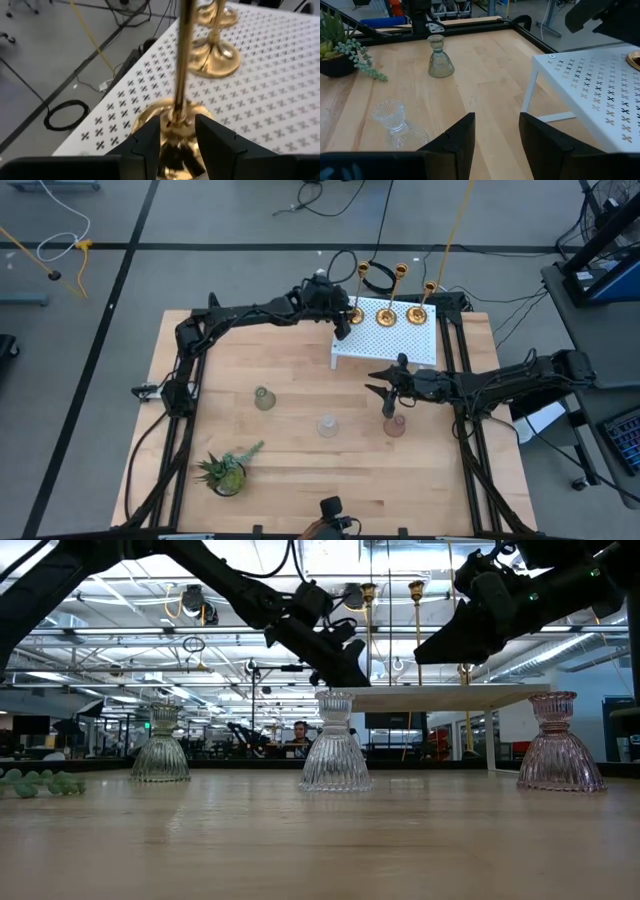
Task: Pick & Place candle stick holders
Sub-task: Put the gold candle holder on the shelf, then put the purple glass candle holder on the shelf
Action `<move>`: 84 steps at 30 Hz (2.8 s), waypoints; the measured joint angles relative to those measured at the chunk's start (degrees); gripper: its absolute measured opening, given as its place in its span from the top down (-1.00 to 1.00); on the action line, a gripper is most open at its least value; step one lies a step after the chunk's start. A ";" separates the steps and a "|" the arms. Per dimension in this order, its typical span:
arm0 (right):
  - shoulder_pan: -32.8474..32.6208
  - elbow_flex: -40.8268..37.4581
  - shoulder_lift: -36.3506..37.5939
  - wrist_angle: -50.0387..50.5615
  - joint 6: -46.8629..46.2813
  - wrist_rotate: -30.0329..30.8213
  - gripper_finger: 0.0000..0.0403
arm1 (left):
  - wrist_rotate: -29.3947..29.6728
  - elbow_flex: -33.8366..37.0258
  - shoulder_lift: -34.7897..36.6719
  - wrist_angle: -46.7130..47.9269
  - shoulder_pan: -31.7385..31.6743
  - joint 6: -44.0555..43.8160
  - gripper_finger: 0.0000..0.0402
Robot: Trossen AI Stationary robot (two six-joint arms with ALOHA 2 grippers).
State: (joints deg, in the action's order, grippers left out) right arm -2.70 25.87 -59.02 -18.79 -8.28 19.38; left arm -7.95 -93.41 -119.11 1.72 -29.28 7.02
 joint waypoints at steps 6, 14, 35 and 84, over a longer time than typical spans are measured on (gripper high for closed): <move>0.00 0.00 0.00 0.08 0.00 -0.02 0.29 | 0.38 0.03 0.13 -0.16 -0.07 0.20 0.37; 0.00 0.00 0.00 0.22 -0.01 -0.02 0.29 | -0.40 0.05 2.13 3.18 -0.28 0.73 0.37; -2.19 -0.07 0.79 4.49 1.15 -10.69 0.07 | -0.51 0.62 31.71 39.62 7.11 6.80 0.37; -16.03 -24.39 23.71 -2.50 10.36 -6.32 -0.26 | -0.50 50.13 49.96 -9.23 20.44 -2.40 0.37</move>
State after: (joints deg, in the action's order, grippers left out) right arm -18.73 1.48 -35.31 -21.29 2.08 13.05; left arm -8.45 -43.29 -69.14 -7.51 -8.84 4.62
